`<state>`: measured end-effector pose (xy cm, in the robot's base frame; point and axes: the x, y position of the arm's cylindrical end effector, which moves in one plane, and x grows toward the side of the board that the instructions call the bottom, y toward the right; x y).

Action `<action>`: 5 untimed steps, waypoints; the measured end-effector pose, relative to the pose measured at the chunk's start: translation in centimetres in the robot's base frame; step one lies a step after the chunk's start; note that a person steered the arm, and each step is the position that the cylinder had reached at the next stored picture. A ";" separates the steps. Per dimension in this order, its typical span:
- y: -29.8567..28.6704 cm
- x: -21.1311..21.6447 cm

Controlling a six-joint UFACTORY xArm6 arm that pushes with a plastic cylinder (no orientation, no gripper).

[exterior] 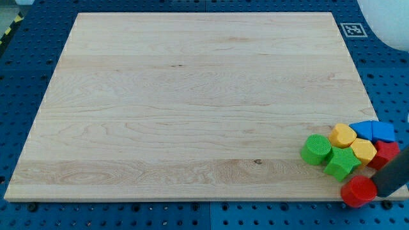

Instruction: Push red star into yellow hexagon

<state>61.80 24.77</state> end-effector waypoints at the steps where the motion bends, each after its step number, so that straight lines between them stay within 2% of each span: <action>1: -0.4 -0.1; 4: 0.4 -0.2; 5: 3.2 -0.2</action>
<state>61.57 27.96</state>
